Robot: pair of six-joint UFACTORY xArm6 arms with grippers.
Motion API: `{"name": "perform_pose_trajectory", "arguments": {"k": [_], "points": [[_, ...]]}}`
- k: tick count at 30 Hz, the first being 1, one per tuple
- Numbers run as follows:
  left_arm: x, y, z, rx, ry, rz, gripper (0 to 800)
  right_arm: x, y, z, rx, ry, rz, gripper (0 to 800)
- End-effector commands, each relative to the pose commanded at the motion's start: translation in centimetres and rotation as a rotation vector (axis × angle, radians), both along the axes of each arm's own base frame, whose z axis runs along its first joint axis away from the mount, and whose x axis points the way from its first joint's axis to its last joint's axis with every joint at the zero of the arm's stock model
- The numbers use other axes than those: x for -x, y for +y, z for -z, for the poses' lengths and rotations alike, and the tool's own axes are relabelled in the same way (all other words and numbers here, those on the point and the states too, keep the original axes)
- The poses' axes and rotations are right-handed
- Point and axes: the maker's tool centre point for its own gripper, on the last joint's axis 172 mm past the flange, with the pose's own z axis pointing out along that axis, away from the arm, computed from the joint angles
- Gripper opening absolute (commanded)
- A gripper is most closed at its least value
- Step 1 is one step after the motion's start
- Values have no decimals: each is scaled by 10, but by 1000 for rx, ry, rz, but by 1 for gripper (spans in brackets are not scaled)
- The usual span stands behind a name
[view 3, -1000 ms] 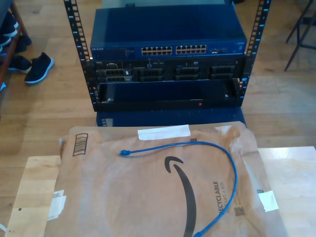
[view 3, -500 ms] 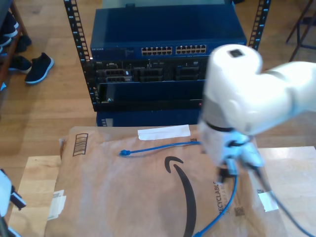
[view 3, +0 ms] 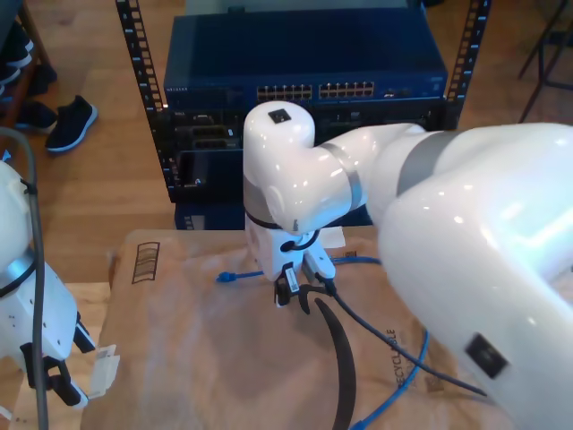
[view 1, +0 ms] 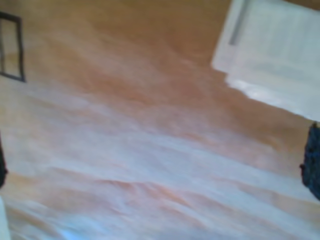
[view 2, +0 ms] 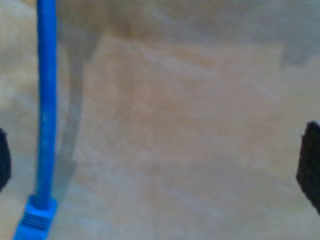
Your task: Grab the cable and plug it in
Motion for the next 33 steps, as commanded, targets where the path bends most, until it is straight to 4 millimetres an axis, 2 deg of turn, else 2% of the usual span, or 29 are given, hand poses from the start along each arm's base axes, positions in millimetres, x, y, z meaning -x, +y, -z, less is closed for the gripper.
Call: {"name": "perform_pose_trajectory", "arguments": {"k": [2, 6, 13, 18, 25, 32, 33], "points": [[-3, -8, -1, 21, -7, -1, 799, -6, 9, 0, -22, 4, 16, 767], [-5, -10, -3, 26, -12, -1, 799, -13, 15, 4, -28, 4, 18, 756], [-3, -11, -1, 28, -7, -1, 799, -9, 10, 29, -6, 42, 61, 736], [-2, -11, 0, 28, -4, -3, 799, -19, 11, 26, -24, 15, 100, 723], [-2, -11, 2, 29, -1, -4, 799, -20, 6, 28, -21, 21, 131, 713], [-4, -10, 2, 26, -8, -4, 799, -25, 0, 28, -21, 22, 164, 652], [-3, -10, 2, 26, -8, -5, 799, -25, -1, 28, -21, 22, 164, 620]]}}
